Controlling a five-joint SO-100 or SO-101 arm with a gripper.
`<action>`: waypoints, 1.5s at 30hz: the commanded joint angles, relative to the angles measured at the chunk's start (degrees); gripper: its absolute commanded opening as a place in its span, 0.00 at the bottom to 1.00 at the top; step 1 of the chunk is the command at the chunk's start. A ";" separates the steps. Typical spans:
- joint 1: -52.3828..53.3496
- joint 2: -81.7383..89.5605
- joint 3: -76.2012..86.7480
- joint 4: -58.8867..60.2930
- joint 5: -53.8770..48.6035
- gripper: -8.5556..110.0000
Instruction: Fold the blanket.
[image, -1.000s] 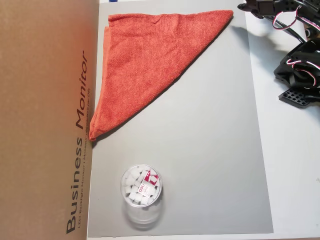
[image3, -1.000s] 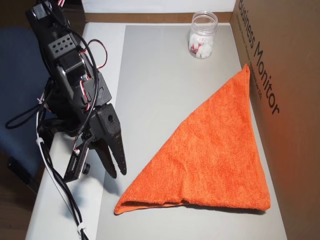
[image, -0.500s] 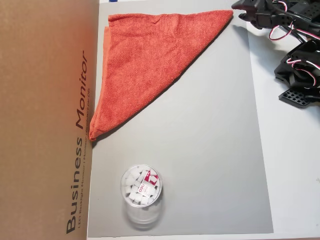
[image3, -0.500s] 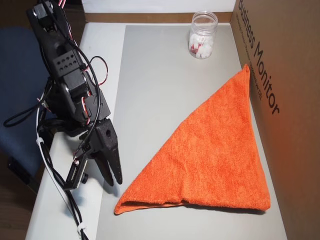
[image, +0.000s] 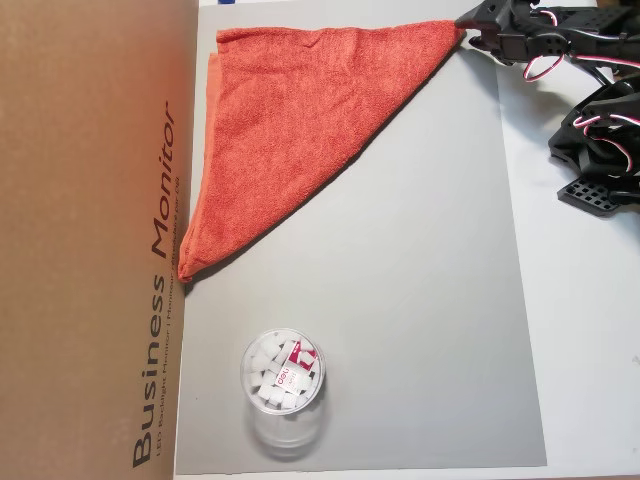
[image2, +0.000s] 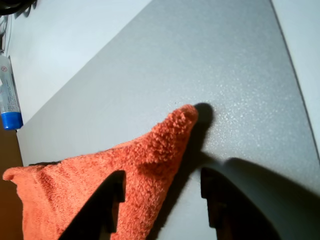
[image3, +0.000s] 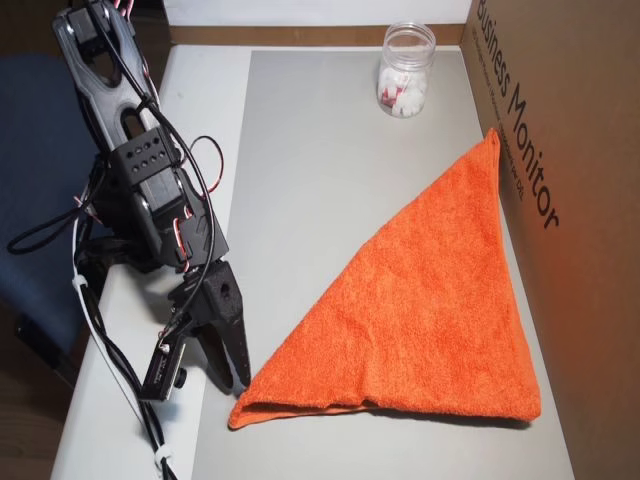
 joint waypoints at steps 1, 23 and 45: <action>-0.35 -2.02 -3.43 -2.55 -1.49 0.20; -3.16 -11.51 -4.66 -12.57 -8.53 0.20; -2.99 -13.89 -4.66 -13.97 -10.90 0.12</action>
